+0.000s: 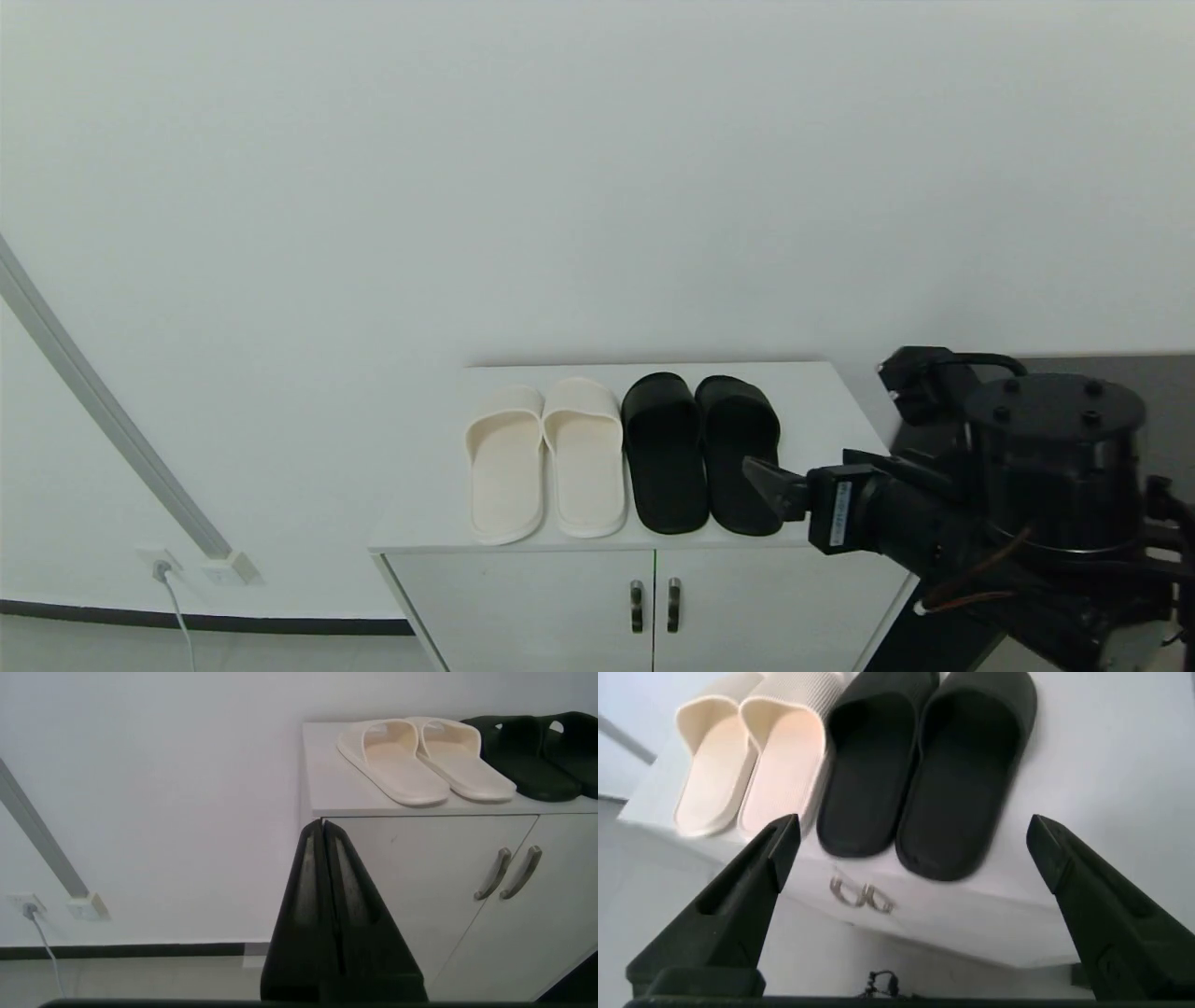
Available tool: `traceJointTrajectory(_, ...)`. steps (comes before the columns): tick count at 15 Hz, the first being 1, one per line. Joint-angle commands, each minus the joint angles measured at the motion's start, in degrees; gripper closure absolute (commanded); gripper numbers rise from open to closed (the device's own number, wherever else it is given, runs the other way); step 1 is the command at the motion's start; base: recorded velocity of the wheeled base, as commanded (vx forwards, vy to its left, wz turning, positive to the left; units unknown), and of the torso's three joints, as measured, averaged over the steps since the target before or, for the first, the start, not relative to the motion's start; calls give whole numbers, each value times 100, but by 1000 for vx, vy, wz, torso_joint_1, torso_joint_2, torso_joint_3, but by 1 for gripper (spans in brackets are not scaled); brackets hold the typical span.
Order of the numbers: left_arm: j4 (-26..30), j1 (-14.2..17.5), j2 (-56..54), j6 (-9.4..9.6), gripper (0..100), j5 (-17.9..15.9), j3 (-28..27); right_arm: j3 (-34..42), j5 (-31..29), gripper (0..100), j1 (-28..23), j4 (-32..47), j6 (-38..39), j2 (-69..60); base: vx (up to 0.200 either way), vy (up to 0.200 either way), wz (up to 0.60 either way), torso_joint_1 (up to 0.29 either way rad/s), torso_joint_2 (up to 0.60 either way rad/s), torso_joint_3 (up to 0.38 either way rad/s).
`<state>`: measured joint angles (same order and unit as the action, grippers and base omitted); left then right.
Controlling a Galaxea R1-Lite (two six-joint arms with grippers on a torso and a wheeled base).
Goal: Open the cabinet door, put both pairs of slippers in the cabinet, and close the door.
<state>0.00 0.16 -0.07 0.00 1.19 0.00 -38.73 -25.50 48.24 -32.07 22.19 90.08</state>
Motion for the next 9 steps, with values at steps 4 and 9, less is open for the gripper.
traceJointTrajectory(4,0,2,7,0,100,4,0,-1233,-921,0,124,-89,14,1759,0,0,0,0,0,0)
traceJointTrajectory(9,0,2,7,0,100,4,0,-1822,-1396,0,10,-625,-48,2779,0,0,0,0,0,0)
